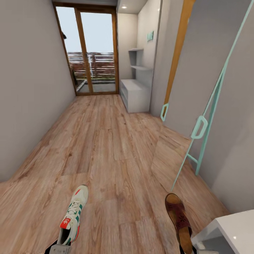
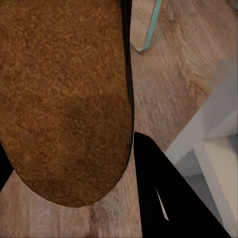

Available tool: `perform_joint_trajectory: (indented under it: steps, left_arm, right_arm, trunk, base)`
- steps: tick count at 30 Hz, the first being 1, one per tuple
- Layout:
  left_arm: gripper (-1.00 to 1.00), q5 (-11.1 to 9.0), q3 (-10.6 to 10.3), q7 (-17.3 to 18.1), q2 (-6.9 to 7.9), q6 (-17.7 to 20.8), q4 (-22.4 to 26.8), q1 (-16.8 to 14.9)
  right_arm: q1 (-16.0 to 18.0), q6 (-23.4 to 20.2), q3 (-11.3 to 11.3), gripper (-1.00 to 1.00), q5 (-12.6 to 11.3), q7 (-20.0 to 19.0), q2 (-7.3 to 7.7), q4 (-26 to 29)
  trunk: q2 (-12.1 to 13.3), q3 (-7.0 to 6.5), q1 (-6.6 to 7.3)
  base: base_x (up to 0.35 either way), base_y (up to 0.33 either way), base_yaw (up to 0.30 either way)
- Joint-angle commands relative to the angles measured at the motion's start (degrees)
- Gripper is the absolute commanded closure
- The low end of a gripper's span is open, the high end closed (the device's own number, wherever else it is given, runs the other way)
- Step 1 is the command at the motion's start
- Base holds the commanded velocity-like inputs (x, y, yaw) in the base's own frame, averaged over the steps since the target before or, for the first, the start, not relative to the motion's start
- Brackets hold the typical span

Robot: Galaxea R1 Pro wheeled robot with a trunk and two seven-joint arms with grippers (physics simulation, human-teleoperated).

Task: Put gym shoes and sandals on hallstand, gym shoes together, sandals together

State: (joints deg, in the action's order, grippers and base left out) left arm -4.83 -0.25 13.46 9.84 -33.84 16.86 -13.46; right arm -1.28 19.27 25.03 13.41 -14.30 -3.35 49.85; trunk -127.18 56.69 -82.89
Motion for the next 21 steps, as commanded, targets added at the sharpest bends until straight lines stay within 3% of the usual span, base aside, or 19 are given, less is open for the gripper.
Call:
perform_joint_trajectory:
  steps: [1,9,21]
  left_arm:
    - [1.0,-0.5,0.0,0.5,0.01,-0.1,-0.1,-0.1]
    - [1.0,-0.5,0.0,0.5,0.01,-0.1,-0.1,0.0]
    - [1.0,-0.5,0.0,0.5,0.01,-0.1,-0.1,0.0]
  right_arm:
    - [0.1,0.1,0.3,1.0,0.4,-0.3,-0.08,0.2]
    - [0.1,0.1,0.3,1.0,0.4,-0.3,-0.08,0.2]
    - [0.1,0.1,0.3,1.0,0.4,-0.2,-0.08,0.2]
  trunk:
    - [0.0,0.02,0.01]
    - [0.0,0.02,0.01]
    - [0.0,0.02,0.01]
  base:
    - [0.0,0.0,0.176]
    - [0.115,0.0,0.057]
    - [0.309,0.0,0.004]
